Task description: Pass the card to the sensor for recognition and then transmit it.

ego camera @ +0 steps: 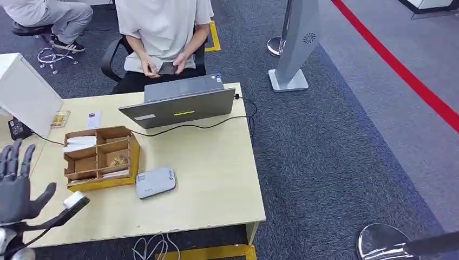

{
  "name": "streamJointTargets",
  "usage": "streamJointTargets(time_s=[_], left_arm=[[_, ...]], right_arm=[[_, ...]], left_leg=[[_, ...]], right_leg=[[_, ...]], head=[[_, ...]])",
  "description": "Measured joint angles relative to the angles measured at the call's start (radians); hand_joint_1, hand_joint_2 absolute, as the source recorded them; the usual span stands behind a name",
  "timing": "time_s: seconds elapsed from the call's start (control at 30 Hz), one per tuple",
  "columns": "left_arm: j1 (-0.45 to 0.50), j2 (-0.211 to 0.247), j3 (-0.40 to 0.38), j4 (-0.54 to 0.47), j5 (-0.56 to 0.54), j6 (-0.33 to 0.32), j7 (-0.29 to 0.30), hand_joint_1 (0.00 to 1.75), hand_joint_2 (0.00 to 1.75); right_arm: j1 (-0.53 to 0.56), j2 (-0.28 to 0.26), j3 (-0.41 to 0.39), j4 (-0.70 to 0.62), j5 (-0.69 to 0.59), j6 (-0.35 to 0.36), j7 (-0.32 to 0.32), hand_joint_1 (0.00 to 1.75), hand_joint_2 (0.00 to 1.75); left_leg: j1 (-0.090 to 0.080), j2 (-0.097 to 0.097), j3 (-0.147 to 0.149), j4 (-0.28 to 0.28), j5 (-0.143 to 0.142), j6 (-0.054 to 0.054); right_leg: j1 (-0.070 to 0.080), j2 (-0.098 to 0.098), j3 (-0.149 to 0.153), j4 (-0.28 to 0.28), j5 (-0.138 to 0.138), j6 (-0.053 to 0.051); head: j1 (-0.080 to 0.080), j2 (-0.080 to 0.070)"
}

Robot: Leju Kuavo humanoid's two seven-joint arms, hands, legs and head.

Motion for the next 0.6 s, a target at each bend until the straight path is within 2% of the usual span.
streamJointTargets(time_s=[0.1,0.23,0.3,0.37,0.43,0.5,0.53,0.6], left_arm=[[0.091,-0.020,0.241,-0.057,0.079,-0.032,-0.184,0.00,1.75],[0.117,-0.054,0.537,-0.056,0.103,-0.076,-0.359,0.00,1.75],[0.112,-0.066,0.634,-0.046,0.085,-0.092,-0.368,0.00,1.75],[0.098,-0.066,0.748,0.008,0.076,-0.088,-0.384,0.00,1.75],[0.072,-0.046,0.882,0.112,0.074,-0.067,-0.421,0.00,1.75],[0.045,-0.025,1.010,0.229,0.099,-0.064,-0.432,0.00,1.75],[0.033,-0.021,1.057,0.281,0.138,-0.091,-0.429,0.00,1.75],[-0.002,-0.022,1.174,0.417,0.327,-0.194,-0.390,0.00,1.75]], right_arm=[[0.001,0.000,0.000,0.000,0.000,0.000,0.005,0.00,1.75],[0.000,0.000,0.000,0.000,-0.004,0.003,0.004,0.00,1.75],[-0.001,0.000,0.001,0.000,-0.003,0.004,0.004,0.00,1.75],[-0.003,0.000,0.002,0.000,-0.003,0.005,0.005,0.00,1.75],[-0.004,0.000,0.006,0.000,-0.003,0.005,0.008,0.00,1.75],[-0.004,-0.001,0.010,0.000,-0.005,0.005,0.009,0.00,1.75],[-0.004,-0.001,0.010,0.000,-0.005,0.005,0.008,0.00,1.75],[-0.005,-0.001,0.010,0.000,-0.015,0.007,0.005,0.00,1.75]], left_leg=[[0.001,-0.007,-0.002,0.000,-0.001,0.000],[0.003,-0.013,-0.002,0.000,0.000,-0.001],[0.004,-0.016,-0.003,-0.001,0.000,-0.001],[0.004,-0.016,-0.003,-0.001,0.000,-0.001],[0.005,-0.016,-0.002,-0.001,0.000,-0.002],[0.005,-0.017,-0.001,-0.001,0.000,-0.002],[0.005,-0.017,-0.001,-0.001,0.000,-0.002],[0.004,-0.020,-0.001,-0.001,0.000,-0.002]], right_leg=[[0.002,-0.009,0.001,0.000,-0.004,-0.002],[0.004,-0.015,0.003,0.000,-0.005,-0.002],[0.005,-0.018,0.004,0.000,-0.005,-0.003],[0.005,-0.018,0.006,0.000,-0.005,-0.003],[0.006,-0.018,0.006,0.000,-0.005,-0.003],[0.006,-0.018,0.005,0.000,-0.006,-0.004],[0.006,-0.019,0.006,0.000,-0.006,-0.004],[0.005,-0.021,0.006,0.000,-0.007,-0.004]], head=[[-0.002,0.000],[-0.003,0.000],[-0.003,0.000],[-0.002,0.000],[-0.003,0.000],[-0.003,0.000],[-0.003,0.000],[-0.003,0.000]])
